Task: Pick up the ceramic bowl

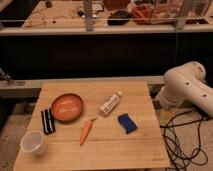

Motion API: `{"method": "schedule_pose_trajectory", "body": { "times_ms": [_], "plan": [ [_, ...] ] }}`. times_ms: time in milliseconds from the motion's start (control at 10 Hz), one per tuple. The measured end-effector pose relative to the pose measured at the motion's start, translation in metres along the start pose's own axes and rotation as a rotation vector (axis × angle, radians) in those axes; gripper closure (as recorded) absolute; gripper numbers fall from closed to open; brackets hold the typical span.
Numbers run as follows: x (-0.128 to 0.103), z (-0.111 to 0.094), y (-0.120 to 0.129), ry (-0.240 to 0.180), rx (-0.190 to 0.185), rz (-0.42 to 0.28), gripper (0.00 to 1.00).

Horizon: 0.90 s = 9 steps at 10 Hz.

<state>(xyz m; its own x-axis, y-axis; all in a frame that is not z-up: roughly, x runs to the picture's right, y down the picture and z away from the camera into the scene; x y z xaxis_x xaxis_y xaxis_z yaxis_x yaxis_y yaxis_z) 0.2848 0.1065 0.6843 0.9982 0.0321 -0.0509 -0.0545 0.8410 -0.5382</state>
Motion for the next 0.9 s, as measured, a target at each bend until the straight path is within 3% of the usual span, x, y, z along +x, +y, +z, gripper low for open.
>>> {"method": "schedule_pose_trajectory", "body": {
  "times_ms": [200, 500, 900],
  "plan": [
    [-0.006, -0.003, -0.004, 0.004, -0.002, -0.013, 0.20],
    [-0.039, -0.012, -0.018, 0.005, -0.010, -0.054, 0.20],
    [-0.049, -0.018, -0.025, 0.014, -0.016, -0.087, 0.20]
  ]
}}
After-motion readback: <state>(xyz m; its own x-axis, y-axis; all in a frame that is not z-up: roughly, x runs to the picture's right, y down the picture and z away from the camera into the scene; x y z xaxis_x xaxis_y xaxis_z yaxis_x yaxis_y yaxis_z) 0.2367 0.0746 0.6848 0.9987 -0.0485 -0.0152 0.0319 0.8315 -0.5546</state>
